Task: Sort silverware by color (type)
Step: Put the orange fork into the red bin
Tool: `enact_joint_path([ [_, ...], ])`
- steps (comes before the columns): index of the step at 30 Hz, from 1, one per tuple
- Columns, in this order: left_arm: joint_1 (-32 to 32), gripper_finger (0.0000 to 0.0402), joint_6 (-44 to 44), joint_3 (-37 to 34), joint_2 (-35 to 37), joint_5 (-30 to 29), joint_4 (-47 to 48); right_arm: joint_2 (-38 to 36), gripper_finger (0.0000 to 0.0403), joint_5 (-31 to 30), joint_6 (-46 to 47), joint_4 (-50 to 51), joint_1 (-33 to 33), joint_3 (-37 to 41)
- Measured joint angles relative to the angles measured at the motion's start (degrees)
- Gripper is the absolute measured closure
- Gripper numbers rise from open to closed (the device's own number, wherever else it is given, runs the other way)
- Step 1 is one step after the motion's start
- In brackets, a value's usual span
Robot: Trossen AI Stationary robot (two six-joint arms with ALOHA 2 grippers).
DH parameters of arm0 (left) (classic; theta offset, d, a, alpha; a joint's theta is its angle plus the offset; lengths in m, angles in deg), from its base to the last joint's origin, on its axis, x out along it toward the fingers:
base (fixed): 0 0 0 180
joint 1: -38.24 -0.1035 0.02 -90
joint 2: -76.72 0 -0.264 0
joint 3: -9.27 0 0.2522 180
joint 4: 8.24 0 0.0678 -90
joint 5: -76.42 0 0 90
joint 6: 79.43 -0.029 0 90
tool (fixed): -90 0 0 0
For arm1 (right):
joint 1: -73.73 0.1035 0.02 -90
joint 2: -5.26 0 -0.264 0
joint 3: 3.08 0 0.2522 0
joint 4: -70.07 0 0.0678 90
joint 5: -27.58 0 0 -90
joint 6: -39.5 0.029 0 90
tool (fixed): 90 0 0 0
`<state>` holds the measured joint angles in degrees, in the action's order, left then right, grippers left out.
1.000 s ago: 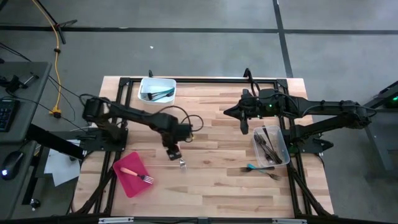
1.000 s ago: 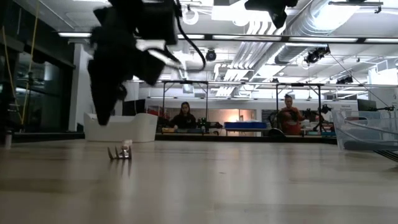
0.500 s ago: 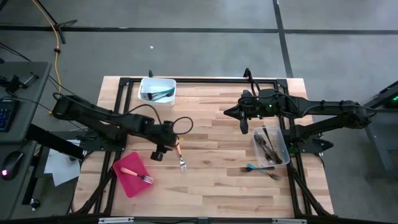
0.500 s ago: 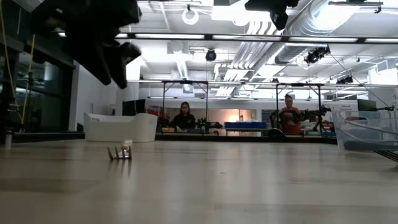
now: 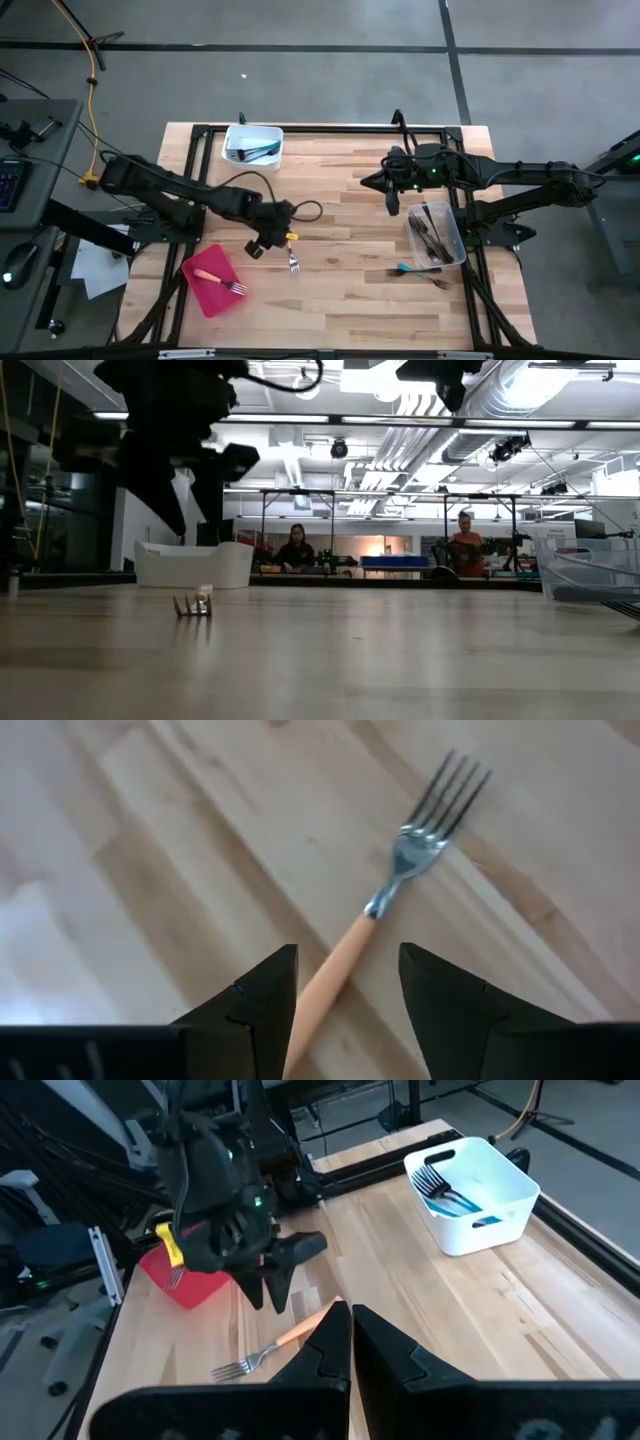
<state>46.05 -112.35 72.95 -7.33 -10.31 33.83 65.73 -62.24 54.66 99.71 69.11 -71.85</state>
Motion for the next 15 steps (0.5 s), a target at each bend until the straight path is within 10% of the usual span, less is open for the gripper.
enact_joint_path([
  [15, 1.27, 0.0234, -4.72, 5.4, -15.07, 1.96, -2.17, 0.0, 0.0403, -0.15, 0.46, 1.4, 0.0, 0.0],
])
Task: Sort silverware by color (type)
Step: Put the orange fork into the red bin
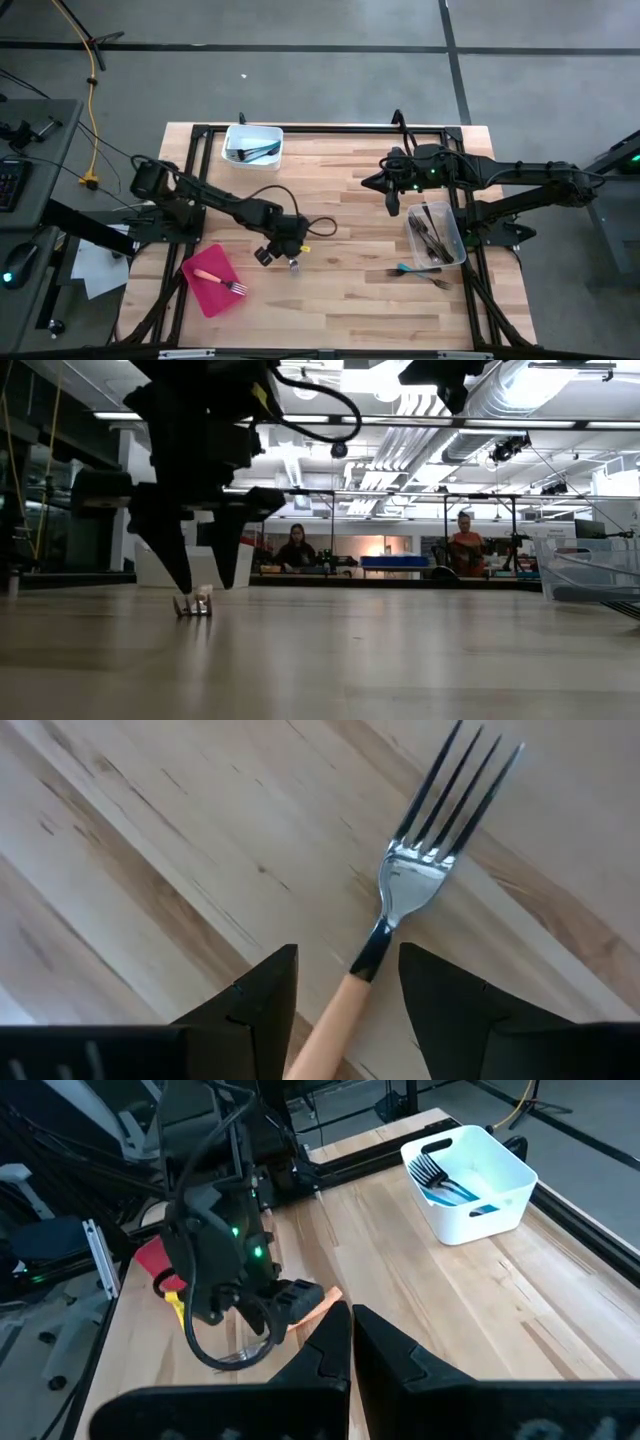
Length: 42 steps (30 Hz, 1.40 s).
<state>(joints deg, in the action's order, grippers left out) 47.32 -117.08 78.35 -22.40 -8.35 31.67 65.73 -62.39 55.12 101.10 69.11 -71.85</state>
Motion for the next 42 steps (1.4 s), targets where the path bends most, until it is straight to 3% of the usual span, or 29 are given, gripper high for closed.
enact_joint_path([
  [14, -0.64, 0.0244, 2.05, 0.43, -3.99, 2.98, 0.75, 0.0, 0.0403, -0.04, 0.87, 0.57, 0.0, 0.0],
  [18, -0.87, 0.029, 4.32, 0.35, -4.01, 3.21, 0.86, 0.0, 0.0403, -0.04, 0.87, 0.74, 0.0, 0.0],
  [23, -0.87, 0.0377, 7.95, 0.33, -4.06, 3.34, 0.84, 0.0, 0.0403, -0.07, 0.49, 0.75, 0.0, 0.0],
  [25, -0.9, 0.0391, 9.34, 0.31, -4.08, 3.39, 0.86, 0.0, 0.0403, -0.07, 0.46, 0.75, 0.0, 0.0],
  [36, -2.88, 0.0398, 13.2, 0.07, -2.64, 3.7, 2.44, 0.0, 0.0403, -0.07, 0.46, 0.75, 0.01, 0.0],
  [42, -8.84, 0.0399, 21.17, -1.6, 5.39, 3.29, 2.97, 0.0, 0.0403, -0.06, 0.87, 0.96, 0.0, 0.0],
])
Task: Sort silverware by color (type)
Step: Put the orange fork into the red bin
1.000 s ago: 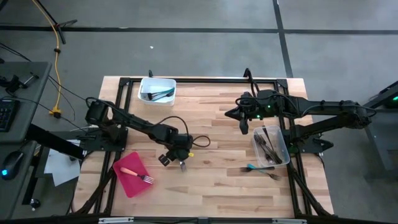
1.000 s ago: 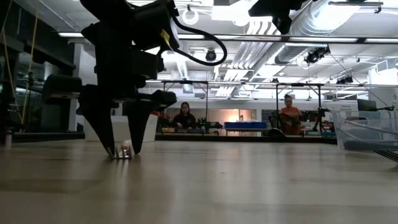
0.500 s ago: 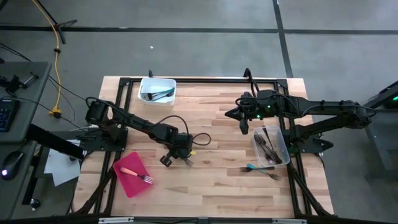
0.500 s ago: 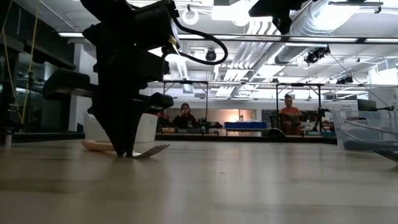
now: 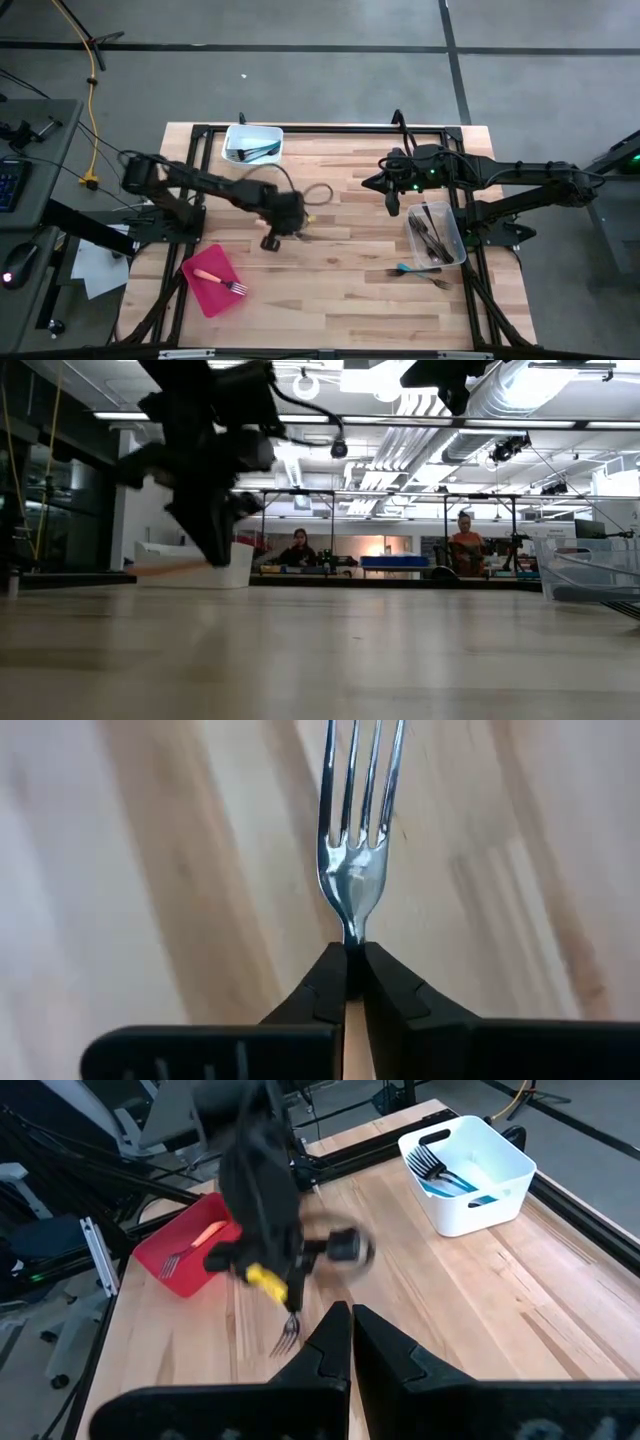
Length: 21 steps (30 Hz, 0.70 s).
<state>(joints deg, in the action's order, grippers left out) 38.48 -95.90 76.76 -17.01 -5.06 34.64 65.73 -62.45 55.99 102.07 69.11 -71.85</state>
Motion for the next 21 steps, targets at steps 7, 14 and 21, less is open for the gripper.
enact_joint_path([
  [7, -5.26, 0.0401, 13.82, -12.0, 17.47, -0.37, -10.74, 0.03, 0.0403, 0.0, 0.0, 0.54, 0.01, 0.0],
  [14, -5.83, 0.0401, 33.86, -26.08, 33.6, -5.89, -30.41, 2.7, 0.0403, 0.0, 0.0, 0.38, 0.0, 0.0],
  [21, -4.2, 0.0396, 41.19, -29.16, 41.29, -14.72, -51.06, 8.07, 0.0403, 0.12, -2.18, -6.18, 0.17, 0.0],
])
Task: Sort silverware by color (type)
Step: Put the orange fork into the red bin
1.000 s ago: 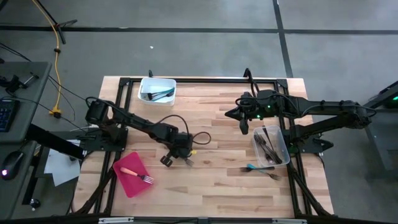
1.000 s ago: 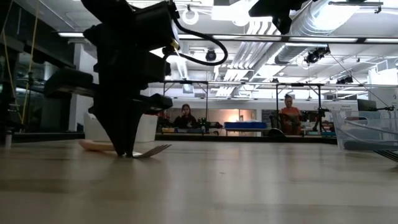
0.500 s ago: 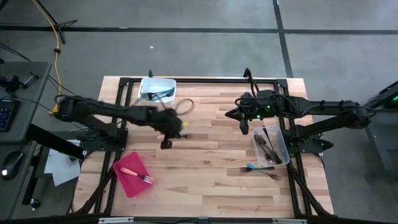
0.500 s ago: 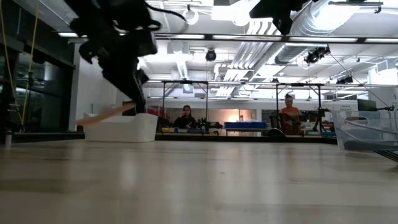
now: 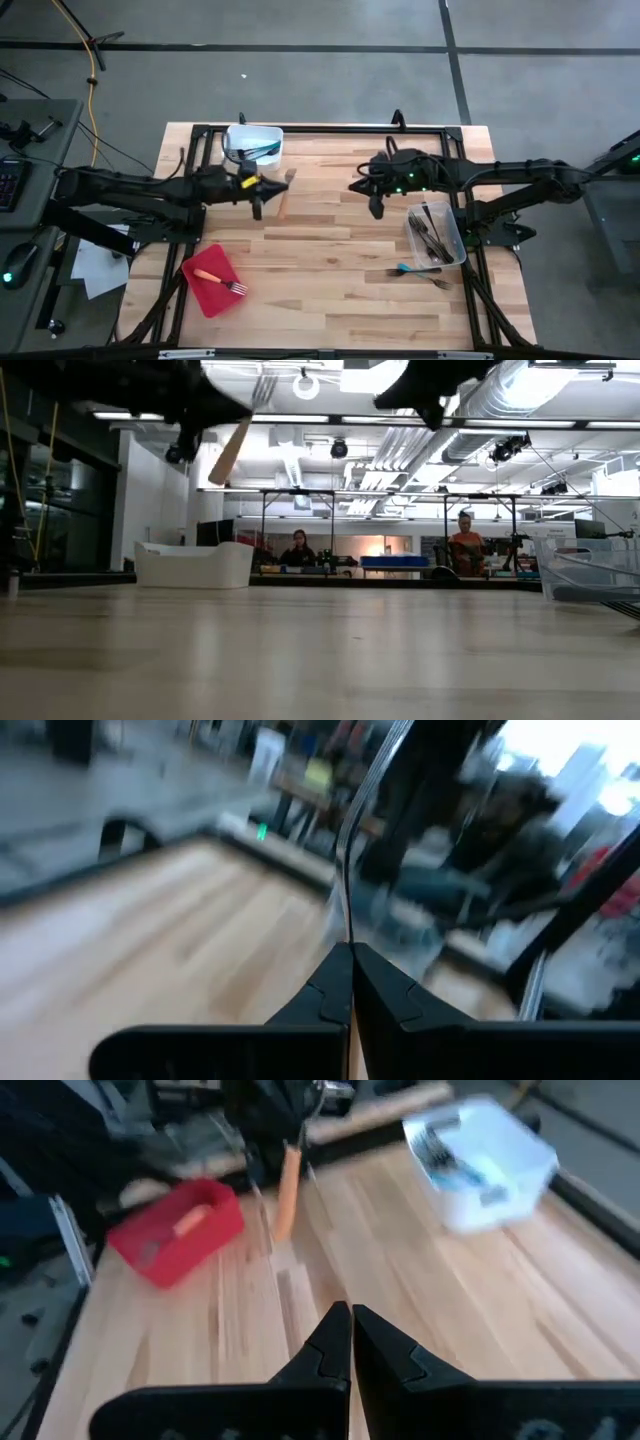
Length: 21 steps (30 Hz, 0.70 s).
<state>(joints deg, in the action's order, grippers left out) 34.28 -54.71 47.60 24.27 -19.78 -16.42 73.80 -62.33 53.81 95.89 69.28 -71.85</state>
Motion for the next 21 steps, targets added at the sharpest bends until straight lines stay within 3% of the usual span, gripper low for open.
enact_joint_path([
  [9, 0.42, 0.0399, -5.77, 6.81, 1.33, -0.3, -3.66, 2.49, 0.0403, 2.98, -4.29, -22.06, 0.0, 0.0],
  [21, 0.69, 0.0401, -8.34, 8.27, 1.36, -0.57, -3.4, 2.29, 0.0403, 3.03, -3.87, -24.73, 0.0, 0.0],
])
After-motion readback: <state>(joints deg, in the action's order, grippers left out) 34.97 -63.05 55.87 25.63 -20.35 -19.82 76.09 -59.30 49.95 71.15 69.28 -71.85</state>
